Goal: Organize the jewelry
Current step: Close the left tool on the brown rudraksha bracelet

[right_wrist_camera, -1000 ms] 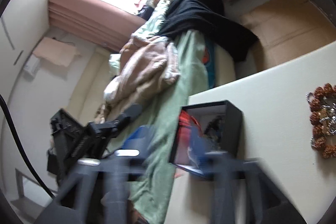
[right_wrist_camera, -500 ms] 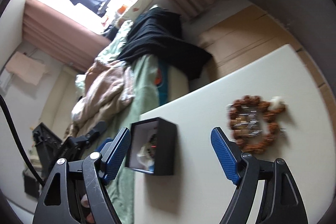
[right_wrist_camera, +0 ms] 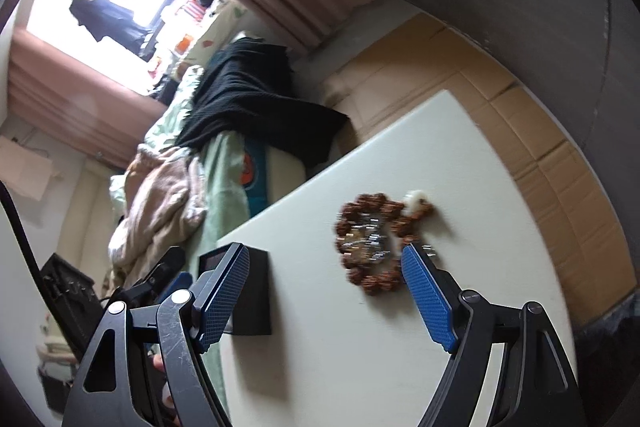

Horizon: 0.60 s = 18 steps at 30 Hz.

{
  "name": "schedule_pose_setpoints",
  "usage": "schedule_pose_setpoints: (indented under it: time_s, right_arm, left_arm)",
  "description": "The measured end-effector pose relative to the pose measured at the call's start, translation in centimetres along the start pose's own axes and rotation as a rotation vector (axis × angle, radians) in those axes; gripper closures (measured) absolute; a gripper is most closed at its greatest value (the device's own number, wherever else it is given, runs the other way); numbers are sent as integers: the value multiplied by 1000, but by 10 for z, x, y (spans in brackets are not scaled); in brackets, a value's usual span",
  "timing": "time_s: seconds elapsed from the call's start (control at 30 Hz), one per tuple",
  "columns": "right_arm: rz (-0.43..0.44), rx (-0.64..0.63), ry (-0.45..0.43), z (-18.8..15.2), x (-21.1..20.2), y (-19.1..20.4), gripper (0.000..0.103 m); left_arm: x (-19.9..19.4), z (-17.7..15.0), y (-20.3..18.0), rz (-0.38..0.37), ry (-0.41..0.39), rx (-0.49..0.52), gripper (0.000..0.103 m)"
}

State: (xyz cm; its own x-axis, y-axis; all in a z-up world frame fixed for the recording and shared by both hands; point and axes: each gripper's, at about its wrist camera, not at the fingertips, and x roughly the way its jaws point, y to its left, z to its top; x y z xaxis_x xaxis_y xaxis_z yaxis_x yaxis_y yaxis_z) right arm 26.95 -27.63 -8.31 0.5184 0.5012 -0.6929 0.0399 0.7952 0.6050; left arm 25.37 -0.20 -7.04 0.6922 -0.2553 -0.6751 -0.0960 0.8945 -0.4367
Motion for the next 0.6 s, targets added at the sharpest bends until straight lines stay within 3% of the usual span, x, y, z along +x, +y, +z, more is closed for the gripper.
schedule_pose_setpoints:
  time_s: [0.3, 0.5, 0.6]
  right_arm:
    - [-45, 67, 8, 7, -7, -34, 24]
    - [-63, 92, -3, 11, -12, -46, 25]
    - [-68, 100, -6, 13, -14, -50, 25]
  left_arm:
    - [29, -17, -34, 26, 62, 101, 31]
    - [53, -34, -50, 25, 139, 160, 52]
    - [67, -44, -55, 29, 184, 174, 68]
